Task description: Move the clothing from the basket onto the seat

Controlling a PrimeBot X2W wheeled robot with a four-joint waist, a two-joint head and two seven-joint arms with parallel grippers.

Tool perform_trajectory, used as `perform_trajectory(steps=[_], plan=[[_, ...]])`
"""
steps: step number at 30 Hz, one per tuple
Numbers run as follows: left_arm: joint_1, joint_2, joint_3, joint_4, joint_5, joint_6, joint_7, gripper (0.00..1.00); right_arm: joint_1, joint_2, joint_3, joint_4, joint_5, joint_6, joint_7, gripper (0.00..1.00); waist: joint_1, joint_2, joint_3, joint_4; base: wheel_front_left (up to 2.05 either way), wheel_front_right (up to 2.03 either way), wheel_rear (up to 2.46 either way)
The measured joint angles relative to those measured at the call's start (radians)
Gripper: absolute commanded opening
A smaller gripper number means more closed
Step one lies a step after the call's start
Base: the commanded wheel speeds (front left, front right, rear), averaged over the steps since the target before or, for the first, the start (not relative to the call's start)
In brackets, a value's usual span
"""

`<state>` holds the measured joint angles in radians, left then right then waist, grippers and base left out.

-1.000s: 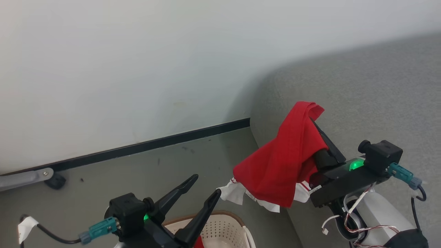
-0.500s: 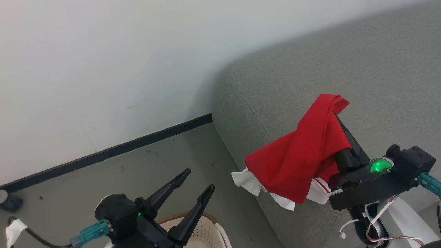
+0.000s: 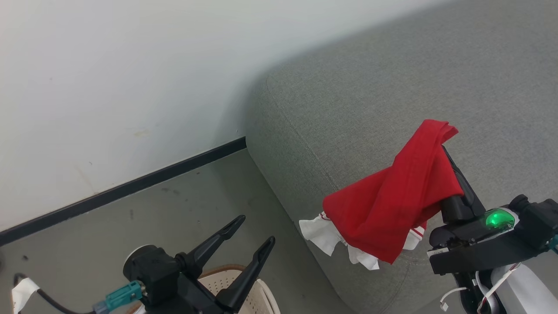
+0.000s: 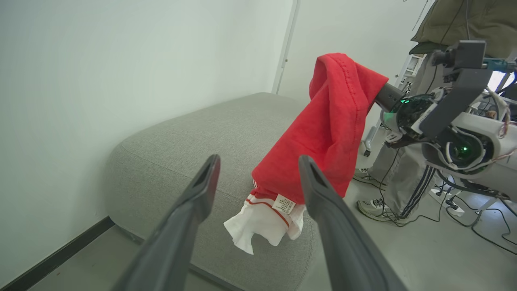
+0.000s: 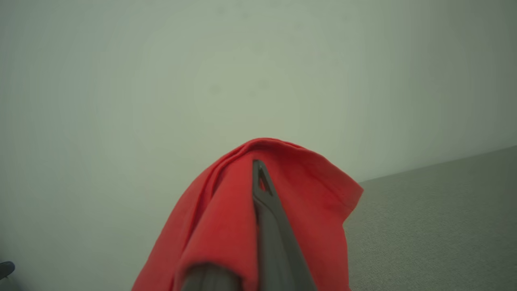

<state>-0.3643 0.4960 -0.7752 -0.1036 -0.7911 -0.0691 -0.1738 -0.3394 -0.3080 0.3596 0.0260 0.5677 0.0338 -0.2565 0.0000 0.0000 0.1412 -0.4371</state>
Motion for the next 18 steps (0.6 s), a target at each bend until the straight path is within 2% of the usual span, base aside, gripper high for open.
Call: perform_trajectory(steps=[11, 18], plan=[[-0.007, -0.012, -0.005, 0.006, 0.001, -0.002, -0.005, 1.00, 0.015, -0.011, -0.047, -0.041, -0.009, -0.008, 0.000, 0.00, 0.0000, 0.0000, 0.012, 0.026, 0.00, 0.00, 0.00], [-0.007, 0.003, -0.003, -0.005, 0.001, -0.003, -0.008, 1.00, -0.046, -0.014, -0.079, 0.009, 0.021, 0.013, 0.000, 0.00, 0.0000, 0.0000, 0.039, 0.046, 0.00, 0.00, 0.00]])
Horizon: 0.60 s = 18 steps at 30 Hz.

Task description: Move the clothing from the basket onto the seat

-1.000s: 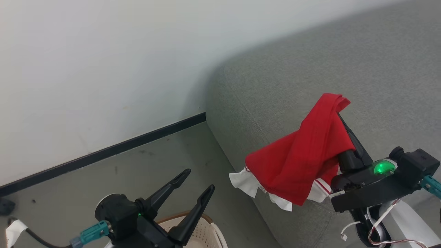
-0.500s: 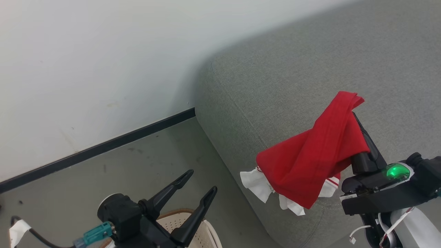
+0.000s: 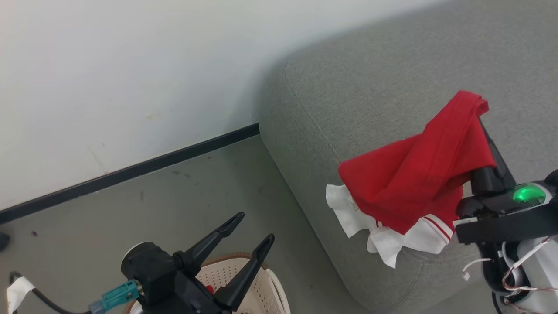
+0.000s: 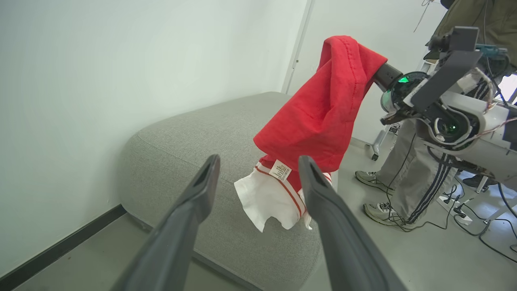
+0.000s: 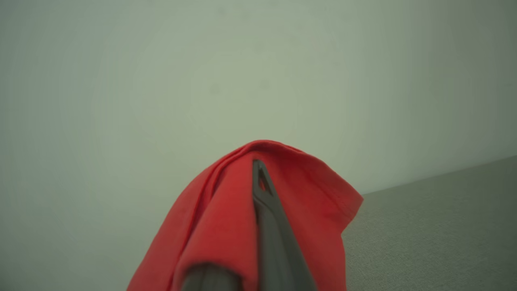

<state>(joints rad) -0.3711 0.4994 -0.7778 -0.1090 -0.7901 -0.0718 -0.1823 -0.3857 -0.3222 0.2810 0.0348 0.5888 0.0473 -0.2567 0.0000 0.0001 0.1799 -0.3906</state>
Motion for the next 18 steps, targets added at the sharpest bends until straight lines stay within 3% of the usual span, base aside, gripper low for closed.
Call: perform_trajectory(steps=[18], plan=[[-0.021, 0.078, 0.038, -0.079, 0.000, -0.018, 0.000, 1.00, -0.251, -0.055, -0.050, 0.167, 0.039, 0.034, 0.027, 0.00, 0.0001, 0.0000, 0.120, 0.068, 0.00, 0.00, 0.00]])
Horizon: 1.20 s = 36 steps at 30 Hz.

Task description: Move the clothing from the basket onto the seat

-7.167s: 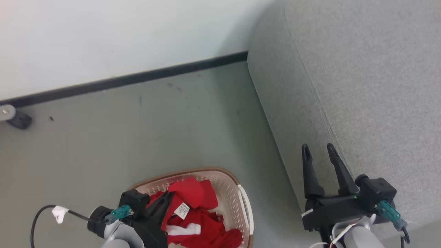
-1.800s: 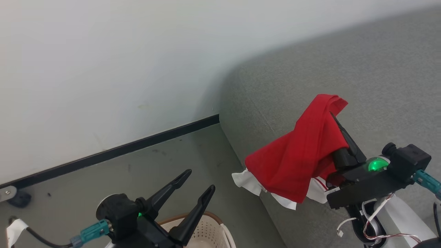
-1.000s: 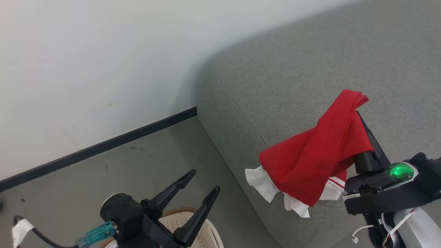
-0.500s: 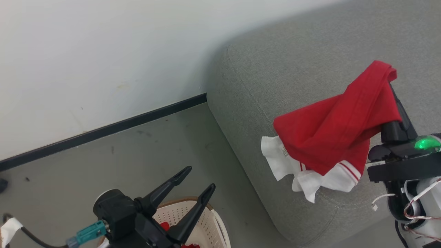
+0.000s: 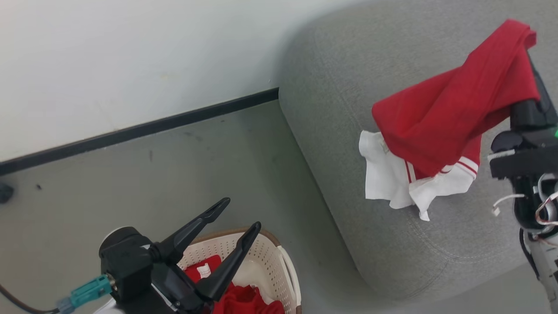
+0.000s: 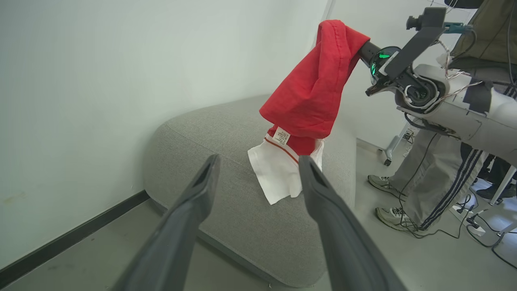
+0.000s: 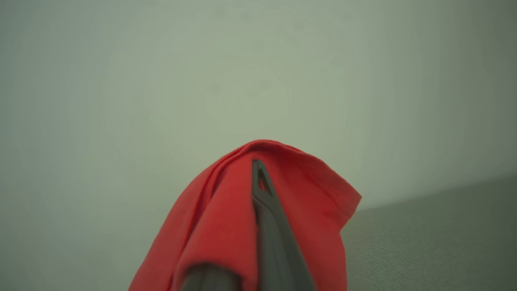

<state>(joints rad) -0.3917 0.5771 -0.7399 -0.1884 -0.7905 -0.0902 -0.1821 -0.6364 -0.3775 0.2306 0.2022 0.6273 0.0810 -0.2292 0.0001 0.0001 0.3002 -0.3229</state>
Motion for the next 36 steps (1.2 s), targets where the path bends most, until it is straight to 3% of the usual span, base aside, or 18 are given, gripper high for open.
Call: perform_trajectory(steps=[10, 17, 36], plan=[[-0.014, 0.045, 0.021, -0.049, -0.002, -0.008, 0.000, 1.00, -0.116, -0.028, -0.049, 0.046, 0.008, 0.007, 0.017, 0.00, 0.0001, 0.0000, 0.083, 0.035, 0.00, 0.00, 0.00], [-0.027, 0.079, 0.038, -0.071, -0.008, -0.016, 0.002, 1.00, -0.184, -0.043, -0.101, 0.063, 0.025, -0.012, 0.017, 0.00, 0.0000, 0.0000, 0.143, 0.057, 0.00, 0.00, 0.00], [-0.036, 0.159, 0.086, -0.095, -0.026, -0.024, -0.010, 1.00, -0.231, -0.097, -0.271, 0.011, 0.013, -0.153, -0.011, 0.00, 0.0000, 0.0000, 0.256, 0.098, 0.00, 0.00, 0.00]])
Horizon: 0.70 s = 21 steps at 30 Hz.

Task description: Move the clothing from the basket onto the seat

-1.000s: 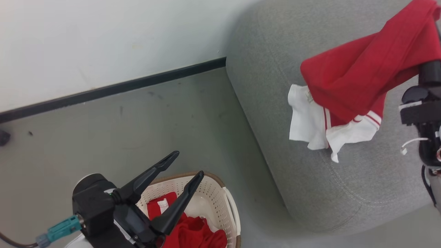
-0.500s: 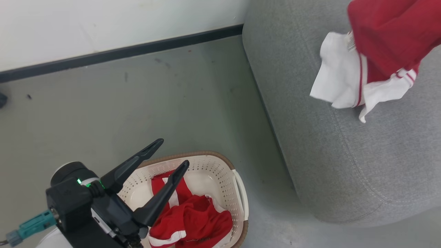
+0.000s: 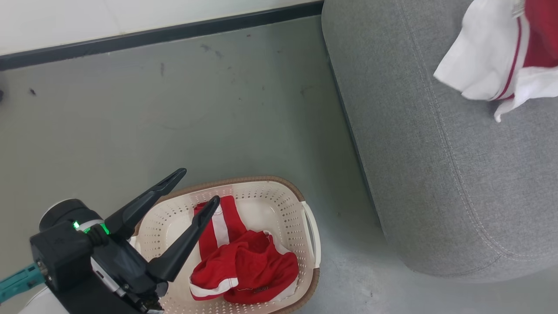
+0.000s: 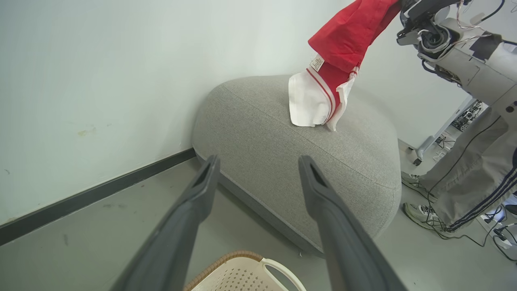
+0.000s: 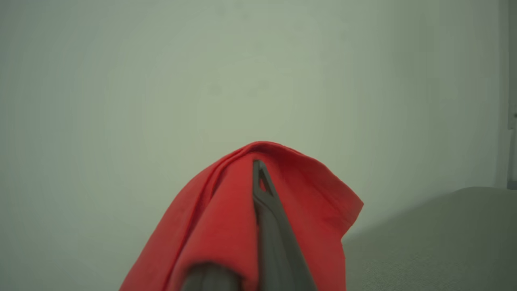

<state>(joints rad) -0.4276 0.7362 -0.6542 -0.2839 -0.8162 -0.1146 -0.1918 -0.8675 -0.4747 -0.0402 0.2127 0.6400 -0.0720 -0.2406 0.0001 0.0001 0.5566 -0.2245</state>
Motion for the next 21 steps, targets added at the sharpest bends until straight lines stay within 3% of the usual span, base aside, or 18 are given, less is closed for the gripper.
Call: perform_trajectory(steps=[5, 14, 21], plan=[[0.001, 0.006, 0.003, -0.001, -0.001, 0.000, -0.005, 1.00, 0.020, -0.018, -0.028, 0.004, -0.033, -0.025, -0.007, 0.00, -0.0002, -0.0001, 0.006, -0.003, 0.00, 0.00, 0.00], [0.001, 0.016, 0.003, -0.005, -0.002, -0.001, -0.009, 1.00, 0.131, -0.023, -0.039, 0.160, -0.090, -0.044, -0.004, 0.00, -0.0001, -0.0001, 0.019, -0.006, 0.00, 0.00, 0.00], [0.001, 0.020, 0.003, -0.004, -0.009, -0.001, -0.009, 1.00, 0.167, -0.021, -0.002, 0.289, -0.145, -0.049, 0.062, 0.00, -0.0001, -0.0001, 0.025, -0.003, 0.00, 0.00, 0.00]])
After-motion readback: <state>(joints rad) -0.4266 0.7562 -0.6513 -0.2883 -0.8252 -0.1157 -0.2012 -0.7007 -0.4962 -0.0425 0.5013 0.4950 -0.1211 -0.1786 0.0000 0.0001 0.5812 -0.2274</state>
